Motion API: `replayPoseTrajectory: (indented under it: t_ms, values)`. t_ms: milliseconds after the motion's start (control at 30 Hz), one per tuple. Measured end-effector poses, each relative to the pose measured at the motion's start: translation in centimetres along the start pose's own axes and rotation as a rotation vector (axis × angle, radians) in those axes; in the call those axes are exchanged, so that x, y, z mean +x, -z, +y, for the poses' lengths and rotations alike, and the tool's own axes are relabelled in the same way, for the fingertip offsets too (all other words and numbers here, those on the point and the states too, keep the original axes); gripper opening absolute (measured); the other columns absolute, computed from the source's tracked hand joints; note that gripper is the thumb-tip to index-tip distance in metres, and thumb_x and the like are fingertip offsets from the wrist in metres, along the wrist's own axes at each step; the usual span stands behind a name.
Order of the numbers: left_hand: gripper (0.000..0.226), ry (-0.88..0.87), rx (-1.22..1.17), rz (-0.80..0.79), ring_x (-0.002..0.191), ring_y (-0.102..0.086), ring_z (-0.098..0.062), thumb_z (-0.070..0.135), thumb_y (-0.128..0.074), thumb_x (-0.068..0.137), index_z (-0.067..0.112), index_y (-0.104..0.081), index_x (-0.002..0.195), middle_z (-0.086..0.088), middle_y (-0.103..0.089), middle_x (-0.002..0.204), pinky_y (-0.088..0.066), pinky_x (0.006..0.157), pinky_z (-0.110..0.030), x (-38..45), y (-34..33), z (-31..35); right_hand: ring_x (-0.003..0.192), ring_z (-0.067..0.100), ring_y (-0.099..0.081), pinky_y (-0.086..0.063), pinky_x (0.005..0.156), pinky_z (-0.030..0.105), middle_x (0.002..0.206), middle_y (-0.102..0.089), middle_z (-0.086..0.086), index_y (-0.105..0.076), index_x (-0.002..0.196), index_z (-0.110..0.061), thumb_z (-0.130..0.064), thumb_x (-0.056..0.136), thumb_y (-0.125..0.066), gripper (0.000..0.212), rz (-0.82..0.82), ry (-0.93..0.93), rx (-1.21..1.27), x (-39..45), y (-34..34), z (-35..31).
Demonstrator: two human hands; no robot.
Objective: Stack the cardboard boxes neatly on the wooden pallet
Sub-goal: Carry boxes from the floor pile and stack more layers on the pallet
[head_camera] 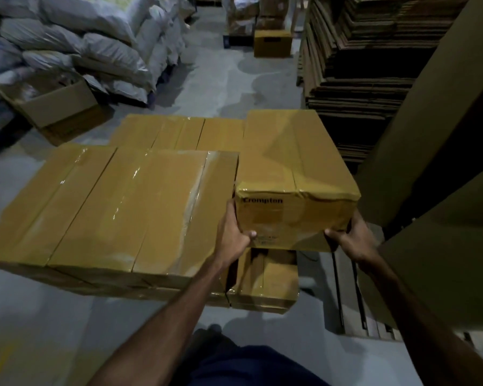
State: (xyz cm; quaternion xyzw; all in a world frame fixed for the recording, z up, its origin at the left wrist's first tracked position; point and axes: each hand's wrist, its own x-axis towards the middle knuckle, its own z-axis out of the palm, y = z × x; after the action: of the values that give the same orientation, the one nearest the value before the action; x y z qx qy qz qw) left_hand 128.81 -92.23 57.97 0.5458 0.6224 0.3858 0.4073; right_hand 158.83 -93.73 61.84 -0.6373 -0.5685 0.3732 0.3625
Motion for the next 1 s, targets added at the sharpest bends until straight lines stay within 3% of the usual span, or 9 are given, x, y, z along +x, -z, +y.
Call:
replayPoseTrajectory:
  t_ms: [133,267,433,500,600,700,833,900,1000]
  values:
    - [0.096,0.007,0.131,0.031,0.120,-0.061,-0.010,0.004,-0.090,0.076,0.023,-0.034,0.152,0.005,-0.065,0.132,-0.054,0.102,-0.032,0.2,-0.9,-3.3,0.109,0.016,-0.057,-0.043,0.075,0.001,0.114,-0.062,-0.002,-0.053,0.134,-0.012,-0.037,0.072,-0.075,0.071,0.019,-0.012,0.002,-0.4,-2.3,2.6]
    - [0.089,0.012,0.211,0.017,0.111,-0.067,-0.012,0.003,-0.090,0.074,0.026,-0.038,0.143,0.005,-0.066,0.123,-0.062,0.092,-0.031,0.5,-1.5,-5.8,0.112,0.017,-0.055,-0.045,0.090,0.025,0.127,-0.057,0.003,-0.041,0.146,-0.018,-0.040,0.075,-0.070,0.079,0.004,-0.052,0.014,-0.1,-4.4,5.7]
    - [0.079,0.019,0.308,0.001,0.106,-0.062,-0.005,0.003,-0.086,0.080,0.014,-0.042,0.146,0.003,-0.068,0.124,-0.042,0.078,0.003,-0.3,-2.0,-8.0,0.108,0.034,-0.065,-0.049,0.079,0.029,0.116,-0.059,0.008,-0.037,0.148,-0.006,-0.027,0.091,-0.064,0.066,-0.025,-0.152,-0.089,-0.1,-5.9,9.6]
    - [0.078,0.076,0.316,0.026,0.106,-0.062,-0.006,0.003,-0.085,0.081,0.015,-0.044,0.146,0.004,-0.067,0.122,-0.047,0.085,-0.006,-1.1,-2.7,-8.8,0.117,0.026,-0.061,-0.050,0.089,0.029,0.128,-0.058,0.004,-0.036,0.151,-0.009,-0.019,0.093,-0.075,0.070,-0.040,-0.177,-0.051,-0.6,-6.2,10.6]
    - [0.073,0.177,0.287,0.078,0.114,-0.066,-0.017,0.000,-0.080,0.084,0.018,-0.045,0.145,0.004,-0.066,0.122,-0.056,0.095,-0.028,-2.9,-4.0,-9.9,0.120,0.024,-0.060,-0.049,0.087,0.012,0.129,-0.059,0.002,-0.041,0.149,-0.008,-0.040,0.083,-0.076,0.082,-0.037,-0.207,0.001,-2.2,-6.7,11.4]
    - [0.075,0.318,0.252,0.119,0.129,-0.059,-0.025,0.009,-0.079,0.087,0.016,-0.042,0.152,-0.003,-0.063,0.138,-0.051,0.109,-0.042,-4.2,-5.0,-9.7,0.126,0.026,-0.061,-0.053,0.099,0.037,0.132,-0.062,-0.002,-0.047,0.149,-0.015,-0.042,0.078,-0.089,0.087,-0.049,-0.309,0.039,-3.6,-7.4,12.8]
    - [0.073,0.440,0.177,0.109,0.130,-0.056,-0.020,0.020,-0.081,0.086,0.025,-0.045,0.150,0.004,-0.061,0.139,-0.050,0.110,-0.044,-5.1,-5.2,-9.4,0.123,0.016,-0.062,-0.058,0.095,0.037,0.141,-0.060,-0.004,-0.041,0.155,-0.025,-0.067,0.061,-0.089,0.114,-0.101,-0.375,0.140,-4.5,-7.9,13.5]
    - [0.061,0.497,0.145,0.081,0.120,-0.057,-0.016,0.022,-0.081,0.087,0.025,-0.054,0.142,0.008,-0.062,0.129,-0.050,0.103,-0.037,-5.3,-4.9,-9.9,0.121,0.012,-0.062,-0.056,0.090,0.027,0.138,-0.061,-0.006,-0.044,0.153,-0.026,-0.071,0.066,-0.084,0.106,-0.125,-0.376,0.143,-4.8,-7.9,13.2]
    - [0.030,0.546,0.087,0.043,0.108,-0.063,-0.019,0.026,-0.080,0.090,0.022,-0.064,0.115,0.011,-0.065,0.106,-0.047,0.089,-0.029,-5.8,-4.3,-10.1,0.117,0.020,-0.065,-0.056,0.090,0.039,0.128,-0.067,-0.003,-0.056,0.140,-0.023,-0.077,0.076,-0.074,0.085,-0.145,-0.396,0.122,-5.1,-8.0,13.2]
